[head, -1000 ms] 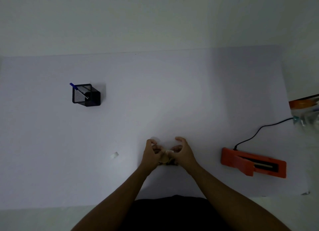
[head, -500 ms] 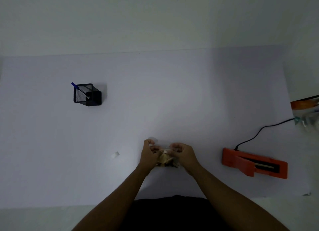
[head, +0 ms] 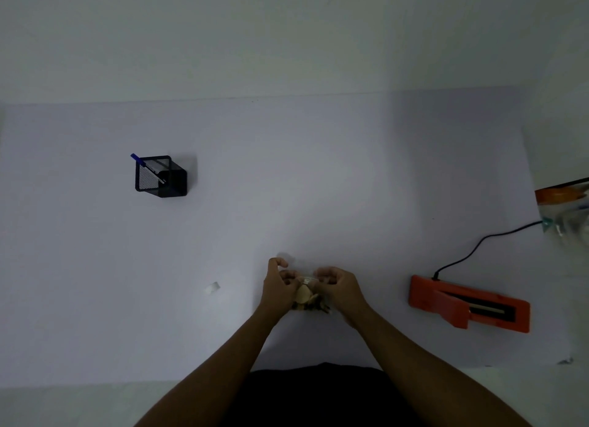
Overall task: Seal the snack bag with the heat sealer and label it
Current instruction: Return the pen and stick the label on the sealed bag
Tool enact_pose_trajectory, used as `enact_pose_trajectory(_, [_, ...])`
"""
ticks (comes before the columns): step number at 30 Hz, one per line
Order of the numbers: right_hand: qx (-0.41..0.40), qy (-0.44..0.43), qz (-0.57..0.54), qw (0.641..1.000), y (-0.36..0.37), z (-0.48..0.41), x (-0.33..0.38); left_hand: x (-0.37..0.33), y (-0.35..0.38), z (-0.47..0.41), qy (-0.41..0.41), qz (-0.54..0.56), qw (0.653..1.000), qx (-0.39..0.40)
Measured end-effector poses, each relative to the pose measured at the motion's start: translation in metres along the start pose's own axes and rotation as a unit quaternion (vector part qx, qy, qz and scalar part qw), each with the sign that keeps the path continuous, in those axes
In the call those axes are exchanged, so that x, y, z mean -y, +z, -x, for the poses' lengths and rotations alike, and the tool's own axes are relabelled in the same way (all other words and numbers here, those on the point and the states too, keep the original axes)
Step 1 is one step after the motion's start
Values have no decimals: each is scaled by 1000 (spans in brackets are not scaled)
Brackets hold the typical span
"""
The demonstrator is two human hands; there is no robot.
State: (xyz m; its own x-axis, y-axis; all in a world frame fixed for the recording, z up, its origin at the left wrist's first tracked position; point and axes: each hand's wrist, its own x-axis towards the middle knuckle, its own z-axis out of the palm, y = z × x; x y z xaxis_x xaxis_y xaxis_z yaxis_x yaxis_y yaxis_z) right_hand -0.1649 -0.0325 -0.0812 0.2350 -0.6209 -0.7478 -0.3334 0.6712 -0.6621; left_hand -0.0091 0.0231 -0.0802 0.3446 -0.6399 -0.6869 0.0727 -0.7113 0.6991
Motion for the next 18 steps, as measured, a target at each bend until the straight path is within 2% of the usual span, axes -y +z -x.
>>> enact_pose_trajectory(6, [0,7,-19,1000,2,-2,2,-4,-6,-3,-11,19,1000,-6])
enact_pose_trajectory(12, [-51,-9,-51,997,12,5,3,-8,-6,0,-8,24,1000,-13])
enact_pose_trajectory(18, [-32,-39,16,999,15,8,6,-9,-6,9,3,6,1000,-26])
